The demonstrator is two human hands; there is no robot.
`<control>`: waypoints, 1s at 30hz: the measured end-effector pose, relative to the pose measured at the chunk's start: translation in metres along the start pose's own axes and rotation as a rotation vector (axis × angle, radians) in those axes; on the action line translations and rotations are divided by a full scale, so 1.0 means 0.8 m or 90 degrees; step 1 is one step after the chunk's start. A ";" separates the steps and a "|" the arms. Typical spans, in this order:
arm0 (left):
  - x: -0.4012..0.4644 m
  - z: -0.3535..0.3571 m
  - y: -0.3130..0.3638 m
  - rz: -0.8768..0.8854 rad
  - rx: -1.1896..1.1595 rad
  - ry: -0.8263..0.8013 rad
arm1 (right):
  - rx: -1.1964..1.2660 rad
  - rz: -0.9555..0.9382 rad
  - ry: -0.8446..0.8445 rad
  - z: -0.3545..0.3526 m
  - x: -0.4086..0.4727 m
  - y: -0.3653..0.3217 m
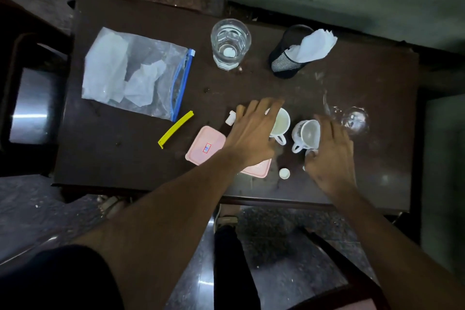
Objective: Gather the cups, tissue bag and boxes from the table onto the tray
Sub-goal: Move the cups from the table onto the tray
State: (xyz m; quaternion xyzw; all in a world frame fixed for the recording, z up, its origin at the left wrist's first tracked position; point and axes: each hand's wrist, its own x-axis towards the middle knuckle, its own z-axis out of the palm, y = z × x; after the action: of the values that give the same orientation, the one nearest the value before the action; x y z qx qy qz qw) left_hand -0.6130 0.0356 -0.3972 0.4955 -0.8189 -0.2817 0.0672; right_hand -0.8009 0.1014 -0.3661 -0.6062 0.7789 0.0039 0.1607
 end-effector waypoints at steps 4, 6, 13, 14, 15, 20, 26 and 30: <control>0.009 0.013 0.005 -0.018 0.025 0.011 | -0.014 0.005 -0.017 0.007 0.008 0.006; 0.013 0.015 0.007 -0.040 0.020 0.011 | -0.012 0.009 -0.019 0.007 0.011 0.007; 0.016 0.006 0.005 -0.067 -0.019 0.017 | 0.050 -0.020 -0.015 -0.009 0.024 -0.015; 0.016 -0.002 0.001 -0.066 -0.029 0.022 | 0.062 -0.027 -0.006 -0.013 0.027 -0.024; 0.015 -0.013 -0.004 -0.063 -0.038 0.027 | 0.074 -0.035 0.006 -0.018 0.029 -0.034; -0.003 -0.107 -0.056 -0.040 -0.039 0.048 | 0.115 -0.092 0.062 -0.047 0.027 -0.107; -0.043 -0.274 -0.187 -0.055 0.020 0.122 | 0.210 -0.159 0.069 -0.073 0.056 -0.285; -0.089 -0.421 -0.308 -0.084 0.137 0.172 | 0.264 -0.263 0.075 -0.089 0.086 -0.465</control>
State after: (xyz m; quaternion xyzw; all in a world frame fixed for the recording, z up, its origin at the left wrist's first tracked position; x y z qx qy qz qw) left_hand -0.2558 -0.1230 -0.2348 0.5857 -0.7936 -0.1272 0.1045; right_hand -0.4815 -0.0767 -0.2458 -0.7055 0.6310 -0.2232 0.2329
